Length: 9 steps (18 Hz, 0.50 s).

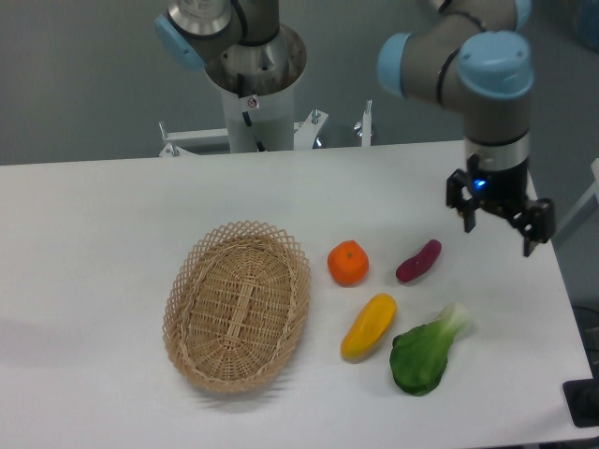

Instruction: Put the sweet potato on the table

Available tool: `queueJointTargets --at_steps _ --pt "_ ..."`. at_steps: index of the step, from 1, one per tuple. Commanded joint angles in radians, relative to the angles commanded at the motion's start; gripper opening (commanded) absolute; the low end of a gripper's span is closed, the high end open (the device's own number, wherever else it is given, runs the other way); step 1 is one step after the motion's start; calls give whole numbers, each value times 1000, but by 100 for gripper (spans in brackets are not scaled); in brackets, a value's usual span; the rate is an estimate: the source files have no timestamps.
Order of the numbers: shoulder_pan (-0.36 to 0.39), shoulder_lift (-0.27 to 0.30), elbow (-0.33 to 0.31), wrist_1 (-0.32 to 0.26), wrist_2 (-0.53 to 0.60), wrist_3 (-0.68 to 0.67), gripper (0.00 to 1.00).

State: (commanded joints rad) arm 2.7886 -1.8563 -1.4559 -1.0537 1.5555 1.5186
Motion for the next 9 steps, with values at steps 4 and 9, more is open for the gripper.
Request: queueJointTargets --at_steps 4,9 --pt "60 14 46 -124 -8 124 100" --pt "158 45 42 -187 -29 392 100"
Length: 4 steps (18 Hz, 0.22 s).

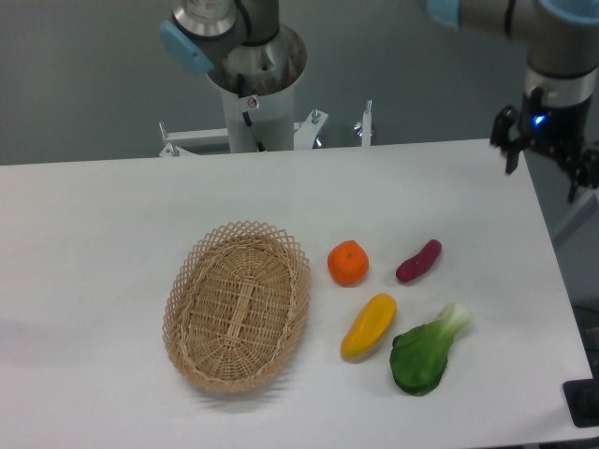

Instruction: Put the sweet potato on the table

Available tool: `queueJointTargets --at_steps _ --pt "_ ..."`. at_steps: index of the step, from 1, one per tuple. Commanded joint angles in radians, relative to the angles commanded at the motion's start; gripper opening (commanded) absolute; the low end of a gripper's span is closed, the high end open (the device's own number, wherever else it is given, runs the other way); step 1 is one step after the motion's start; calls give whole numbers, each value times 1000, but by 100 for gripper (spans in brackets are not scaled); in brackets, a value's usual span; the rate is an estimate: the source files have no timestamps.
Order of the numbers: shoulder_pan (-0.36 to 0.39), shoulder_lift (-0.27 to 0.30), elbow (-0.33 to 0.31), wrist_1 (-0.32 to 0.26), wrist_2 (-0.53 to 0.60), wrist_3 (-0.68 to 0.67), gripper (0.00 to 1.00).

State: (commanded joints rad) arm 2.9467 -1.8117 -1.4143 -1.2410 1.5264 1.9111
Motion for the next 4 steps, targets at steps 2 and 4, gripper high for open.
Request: queueJointTargets --at_steps 2,4 --pt "8 5 -6 0 -6 3 100" --pt "6 5 -8 0 -6 0 100"
